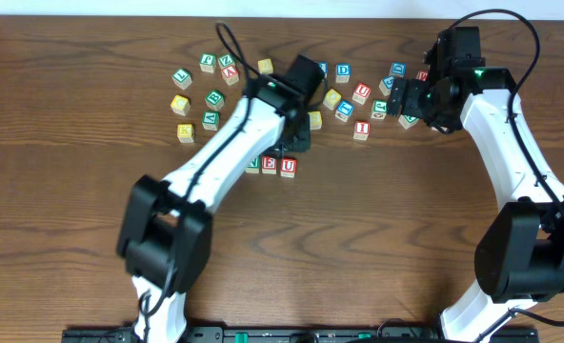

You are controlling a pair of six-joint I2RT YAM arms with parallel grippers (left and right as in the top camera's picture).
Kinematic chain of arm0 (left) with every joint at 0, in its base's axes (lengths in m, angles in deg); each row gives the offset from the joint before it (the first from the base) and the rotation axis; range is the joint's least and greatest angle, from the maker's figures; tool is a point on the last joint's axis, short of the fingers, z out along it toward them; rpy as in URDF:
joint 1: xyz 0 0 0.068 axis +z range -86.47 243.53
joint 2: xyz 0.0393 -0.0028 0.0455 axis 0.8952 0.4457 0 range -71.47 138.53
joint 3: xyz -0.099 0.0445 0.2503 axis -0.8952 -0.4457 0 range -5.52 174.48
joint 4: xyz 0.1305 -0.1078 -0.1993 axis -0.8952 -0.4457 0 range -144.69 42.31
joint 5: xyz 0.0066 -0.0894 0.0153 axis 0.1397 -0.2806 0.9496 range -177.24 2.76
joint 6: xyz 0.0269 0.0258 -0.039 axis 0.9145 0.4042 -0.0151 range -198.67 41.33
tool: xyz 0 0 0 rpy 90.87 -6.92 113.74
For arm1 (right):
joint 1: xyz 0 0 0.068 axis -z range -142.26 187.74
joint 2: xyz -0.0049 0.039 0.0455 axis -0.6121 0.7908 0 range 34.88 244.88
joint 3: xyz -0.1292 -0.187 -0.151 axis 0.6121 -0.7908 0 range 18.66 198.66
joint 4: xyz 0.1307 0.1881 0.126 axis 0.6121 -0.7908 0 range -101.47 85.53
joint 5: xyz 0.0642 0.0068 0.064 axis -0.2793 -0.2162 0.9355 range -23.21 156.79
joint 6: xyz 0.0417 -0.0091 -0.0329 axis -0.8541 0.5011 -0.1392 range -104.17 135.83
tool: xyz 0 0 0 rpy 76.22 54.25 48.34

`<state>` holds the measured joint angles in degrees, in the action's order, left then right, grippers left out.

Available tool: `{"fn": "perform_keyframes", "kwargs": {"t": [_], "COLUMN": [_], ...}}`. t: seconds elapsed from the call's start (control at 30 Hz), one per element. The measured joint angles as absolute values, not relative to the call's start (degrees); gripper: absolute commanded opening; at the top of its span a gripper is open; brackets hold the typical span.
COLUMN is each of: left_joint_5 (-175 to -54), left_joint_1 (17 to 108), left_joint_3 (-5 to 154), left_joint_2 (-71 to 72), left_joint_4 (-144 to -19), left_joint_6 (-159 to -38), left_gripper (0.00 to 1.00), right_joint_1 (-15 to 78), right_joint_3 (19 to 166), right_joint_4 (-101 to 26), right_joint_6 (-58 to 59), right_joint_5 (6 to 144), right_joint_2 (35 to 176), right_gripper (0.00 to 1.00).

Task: Spell out NEURIPS
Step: 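Raise the left arm away and swing the right gripper toward the row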

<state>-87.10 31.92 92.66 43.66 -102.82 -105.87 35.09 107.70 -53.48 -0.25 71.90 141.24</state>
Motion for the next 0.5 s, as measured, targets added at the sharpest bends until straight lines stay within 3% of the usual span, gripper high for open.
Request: {"fn": "perform_keyframes", "kwargs": {"t": [0.5], "left_joint_5": [-84.5], "left_joint_1": [41.4], "left_joint_3": [92.7], "left_joint_2": [27.3], "left_joint_4": [-105.3], "left_joint_6": [-100.7], "left_gripper": [0.44], "right_joint_1": [34.3], "right_joint_3": [107.7], "right_joint_4": [-54.5], "right_joint_6": [0.0], "right_joint_5": [71.9], "right_joint_2": [141.2], "right_gripper": [0.99]}}
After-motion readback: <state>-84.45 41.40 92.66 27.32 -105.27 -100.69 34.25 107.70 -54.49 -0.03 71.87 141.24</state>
